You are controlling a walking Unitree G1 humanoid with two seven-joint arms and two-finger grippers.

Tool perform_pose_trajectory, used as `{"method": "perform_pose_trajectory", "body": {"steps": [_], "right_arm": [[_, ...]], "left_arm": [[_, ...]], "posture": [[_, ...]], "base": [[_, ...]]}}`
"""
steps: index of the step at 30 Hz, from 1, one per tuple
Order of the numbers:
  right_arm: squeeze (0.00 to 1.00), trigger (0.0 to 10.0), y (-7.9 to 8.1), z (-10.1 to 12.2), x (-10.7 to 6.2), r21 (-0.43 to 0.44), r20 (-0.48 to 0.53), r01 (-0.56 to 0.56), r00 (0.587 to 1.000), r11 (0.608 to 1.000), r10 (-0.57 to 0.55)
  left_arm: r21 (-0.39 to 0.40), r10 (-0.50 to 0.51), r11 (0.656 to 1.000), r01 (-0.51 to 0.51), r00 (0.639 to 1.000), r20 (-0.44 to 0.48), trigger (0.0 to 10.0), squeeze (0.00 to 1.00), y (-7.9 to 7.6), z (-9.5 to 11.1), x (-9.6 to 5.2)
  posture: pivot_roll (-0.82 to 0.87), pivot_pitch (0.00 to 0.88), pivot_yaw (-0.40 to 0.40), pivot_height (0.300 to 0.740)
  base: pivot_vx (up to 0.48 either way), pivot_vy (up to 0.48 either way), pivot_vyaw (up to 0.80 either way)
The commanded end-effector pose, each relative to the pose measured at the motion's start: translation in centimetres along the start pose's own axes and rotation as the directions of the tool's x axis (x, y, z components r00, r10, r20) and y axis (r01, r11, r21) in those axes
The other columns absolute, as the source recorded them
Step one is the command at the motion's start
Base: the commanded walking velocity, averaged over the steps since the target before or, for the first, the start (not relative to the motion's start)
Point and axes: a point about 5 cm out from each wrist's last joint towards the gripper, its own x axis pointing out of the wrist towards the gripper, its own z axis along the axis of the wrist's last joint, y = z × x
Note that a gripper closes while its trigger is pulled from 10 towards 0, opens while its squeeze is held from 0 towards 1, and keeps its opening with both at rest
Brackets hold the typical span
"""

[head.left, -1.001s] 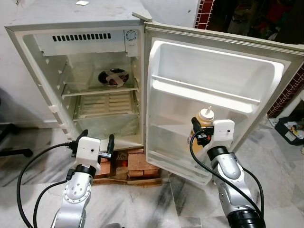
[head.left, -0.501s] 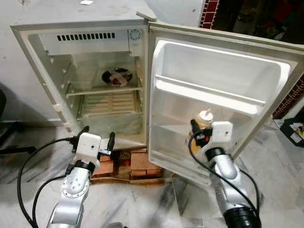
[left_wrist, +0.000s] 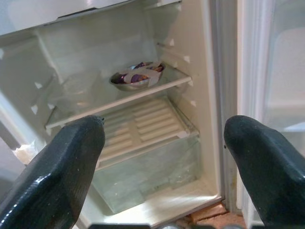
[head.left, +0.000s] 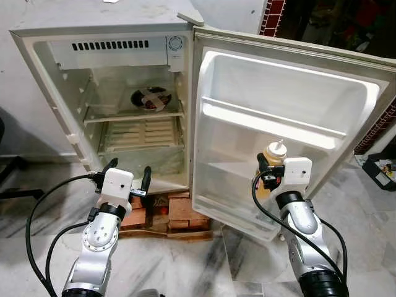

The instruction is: Restocking fridge

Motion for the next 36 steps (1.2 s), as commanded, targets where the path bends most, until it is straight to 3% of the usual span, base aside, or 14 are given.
{"method": "perform_pose_trajectory", "body": {"steps": [1, 3, 6, 10, 15, 26, 36], "right_arm": [[0.0, 10.0, 0.1, 0.3, 0.0, -0.038, -0.007, -0.024, 1.0, 0.999, 0.024], [0.0, 10.0, 0.0, -1.0, -0.4, -0.093, -0.107, -0.058, 0.993, 0.994, 0.048], [0.0, 10.0, -0.6, -1.4, -0.8, -0.059, -0.122, -0.029, 0.992, 0.998, 0.021], [0.0, 10.0, -0.9, -1.7, -1.4, -0.038, -0.152, -0.03, 0.988, 0.999, 0.024], [0.0, 10.0, -0.9, -0.4, -0.6, -0.035, -0.062, -0.006, 0.998, 0.999, 0.004], [0.0, 10.0, -0.2, 0.1, -0.8, 0.036, -0.03, -0.032, 0.999, 0.999, 0.033], [0.0, 10.0, 1.0, 0.6, -0.3, 0.066, 0.001, -0.092, 0.996, 0.994, 0.092]], "left_arm": [[-0.001, 0.002, 1.0, -0.002, 1.0, 0.005, 10.0, 0.0, -0.2, 0.1, 0.0], [0.015, -0.001, 1.0, 0.0, 0.999, 0.045, 10.0, 0.0, -0.3, 1.0, 0.3], [0.034, 0.008, 0.999, -0.011, 0.997, 0.08, 10.0, 0.0, 0.0, 1.8, 0.3], [0.032, 0.038, 0.999, -0.04, 0.997, 0.063, 10.0, 0.0, 0.8, 1.5, -0.2], [0.013, 0.046, 0.999, -0.046, 0.999, 0.006, 10.0, 0.0, 0.4, 0.2, -1.0], [-0.02, 0.005, 1.0, -0.005, 1.0, 0.001, 10.0, 0.0, -0.6, 0.2, -1.0], [-0.028, -0.004, 1.0, 0.004, 1.0, -0.001, 10.0, 0.0, -0.9, 0.2, -1.3]], "posture": [[0.02, 0.0, -0.058, 0.74], [0.03, 0.0, -0.062, 0.74], [0.04, 0.0, -0.073, 0.74], [0.04, 0.0, -0.066, 0.74], [0.02, 0.0, -0.032, 0.74], [0.01, 0.0, -0.033, 0.74], [0.03, 0.0, -0.041, 0.74]], "base": [[0.0, 0.0, 0.0], [0.0, 0.0, 0.0], [0.0, 0.0, 0.0], [0.0, 0.0, 0.0], [0.0, 0.0, 0.0], [0.0, 0.0, 0.0], [0.3, 0.0, 0.0]]}}
